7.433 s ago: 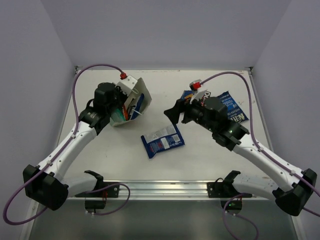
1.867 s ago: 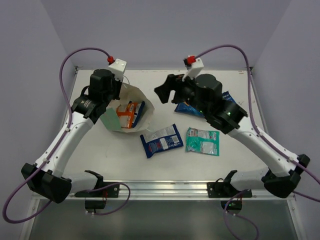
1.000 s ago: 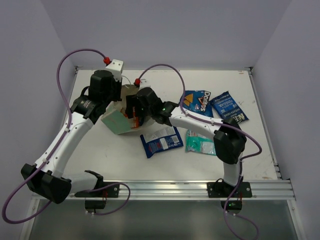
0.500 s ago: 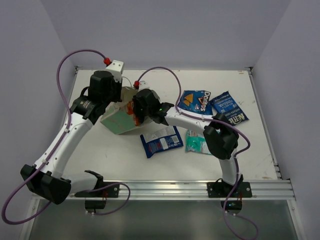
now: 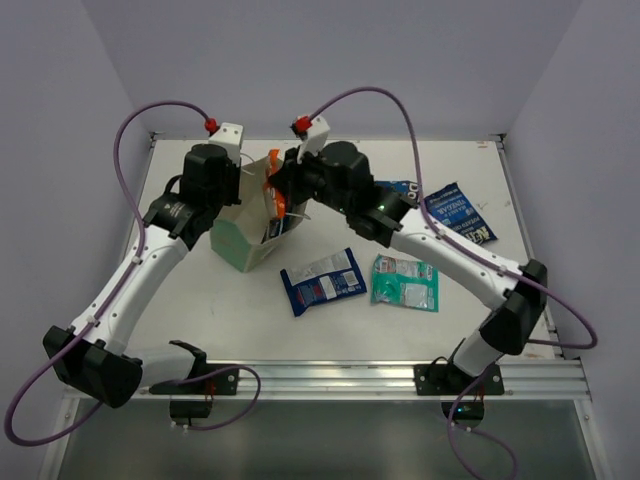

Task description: Take the snacks out of the paper bag

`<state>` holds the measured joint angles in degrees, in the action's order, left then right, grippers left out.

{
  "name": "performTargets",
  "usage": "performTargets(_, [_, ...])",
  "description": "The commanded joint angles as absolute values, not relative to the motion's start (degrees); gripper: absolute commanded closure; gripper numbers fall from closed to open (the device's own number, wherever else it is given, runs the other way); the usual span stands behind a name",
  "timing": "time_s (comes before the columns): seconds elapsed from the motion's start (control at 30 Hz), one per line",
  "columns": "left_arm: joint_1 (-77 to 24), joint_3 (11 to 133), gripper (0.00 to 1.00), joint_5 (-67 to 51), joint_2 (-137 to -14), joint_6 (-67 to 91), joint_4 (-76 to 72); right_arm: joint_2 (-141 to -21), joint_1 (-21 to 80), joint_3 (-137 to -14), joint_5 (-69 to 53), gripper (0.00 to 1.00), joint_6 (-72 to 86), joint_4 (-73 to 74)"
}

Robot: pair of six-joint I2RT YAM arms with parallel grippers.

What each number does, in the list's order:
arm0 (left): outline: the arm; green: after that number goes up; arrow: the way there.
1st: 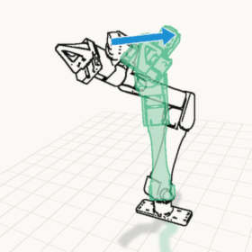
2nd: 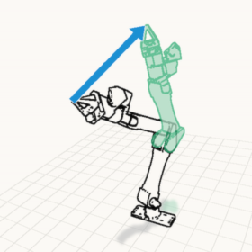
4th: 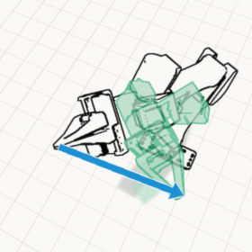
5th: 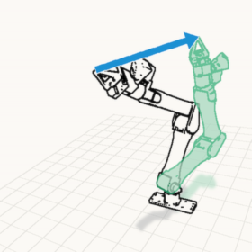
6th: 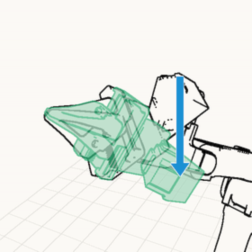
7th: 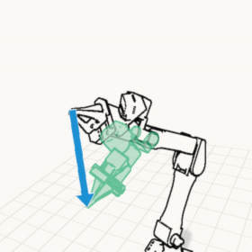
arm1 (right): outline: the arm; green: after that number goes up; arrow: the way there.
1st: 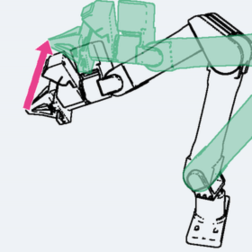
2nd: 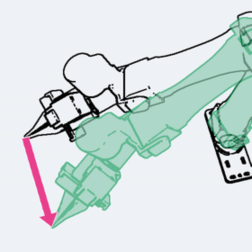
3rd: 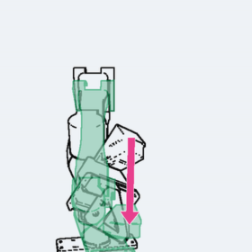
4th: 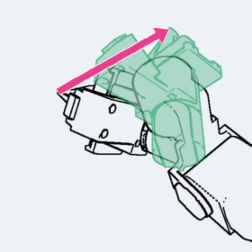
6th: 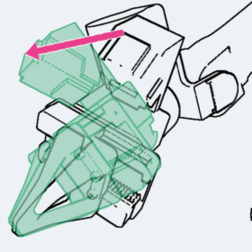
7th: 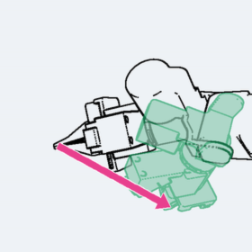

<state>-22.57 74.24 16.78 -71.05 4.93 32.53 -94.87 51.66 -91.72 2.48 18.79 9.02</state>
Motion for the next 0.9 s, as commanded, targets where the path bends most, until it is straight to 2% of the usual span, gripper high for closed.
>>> performTargets(0.0, [-22.7, 75.8, 1.0, 21.2, -71.8, 4.9, 31.5, -87.6, 51.1, -96.4, 0.8, 1.0, 16.0, 7.6])
performTargets(0.27, [-21.7, 77.3, 1.0, 30.3, -72.8, 3.0, 35.1, -77.3, 42.9, -93.7, 2.9, 1.0, 17.7, 8.3])
performTargets(0.43, [-21.2, 77.0, 1.0, 34.4, -71.4, 1.8, 35.8, -77.5, 37.3, -91.1, 4.2, 1.0, 18.5, 10.0])
performTargets(0.6, [-21.0, 79.4, 1.0, 35.2, -70.9, 1.2, 35.7, -87.4, 35.6, -91.1, 0.4, 1.0, 21.1, 10.8])
performTargets(0.8, [-21.0, 81.1, 1.0, 35.6, -70.4, -3.6, 35.0, -103.1, 35.7, -94.4, -18.5, 1.0, 28.0, 3.4])
performTargets(0.87, [-21.0, 80.6, 1.0, 34.5, -70.1, -4.4, 34.7, -105.6, 35.6, -94.0, -20.6, 1.0, 29.5, 0.7])
